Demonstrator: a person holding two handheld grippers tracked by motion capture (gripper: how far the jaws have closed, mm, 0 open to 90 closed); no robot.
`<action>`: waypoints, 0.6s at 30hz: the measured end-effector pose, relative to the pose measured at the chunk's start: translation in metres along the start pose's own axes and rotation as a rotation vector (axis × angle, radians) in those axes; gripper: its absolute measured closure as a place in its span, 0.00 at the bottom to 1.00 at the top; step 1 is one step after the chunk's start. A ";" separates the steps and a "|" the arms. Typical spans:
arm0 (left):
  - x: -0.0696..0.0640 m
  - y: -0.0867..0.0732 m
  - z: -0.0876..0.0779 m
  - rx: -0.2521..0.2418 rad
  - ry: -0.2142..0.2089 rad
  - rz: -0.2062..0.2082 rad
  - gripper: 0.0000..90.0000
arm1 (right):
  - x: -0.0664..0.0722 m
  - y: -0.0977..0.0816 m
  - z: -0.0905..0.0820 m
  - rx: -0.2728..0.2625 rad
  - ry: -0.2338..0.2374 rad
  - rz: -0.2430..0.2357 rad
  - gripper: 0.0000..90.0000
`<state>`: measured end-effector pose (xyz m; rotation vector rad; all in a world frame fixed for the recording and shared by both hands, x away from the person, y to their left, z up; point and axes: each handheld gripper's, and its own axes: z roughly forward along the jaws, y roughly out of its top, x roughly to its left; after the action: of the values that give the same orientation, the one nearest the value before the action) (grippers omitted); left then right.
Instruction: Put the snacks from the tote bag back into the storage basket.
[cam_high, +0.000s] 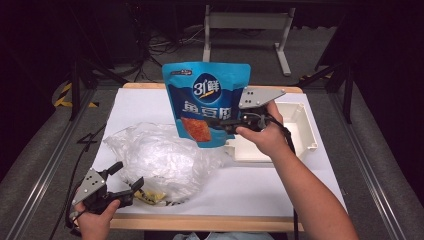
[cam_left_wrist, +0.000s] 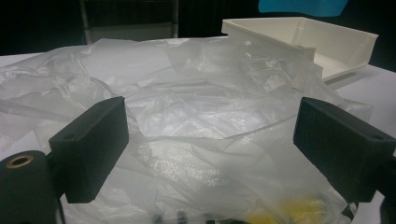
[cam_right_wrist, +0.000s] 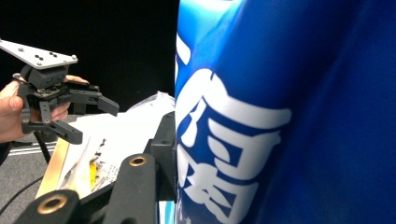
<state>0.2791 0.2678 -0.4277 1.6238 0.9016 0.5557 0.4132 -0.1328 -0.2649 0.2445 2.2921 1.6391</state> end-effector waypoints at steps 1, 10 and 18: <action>0.000 0.000 0.000 -0.006 0.000 -0.002 0.12 | -0.002 -0.001 -0.003 0.002 -0.004 0.001 0.64; 0.000 0.000 0.000 0.002 0.001 -0.004 0.12 | -0.017 -0.009 -0.029 0.003 -0.058 0.006 0.64; 0.000 0.000 0.000 0.003 0.002 -0.003 0.12 | -0.033 -0.019 -0.053 0.011 -0.105 0.013 0.64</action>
<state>0.2790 0.2674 -0.4282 1.6243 0.9071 0.5545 0.4261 -0.1969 -0.2617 0.3404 2.2267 1.5806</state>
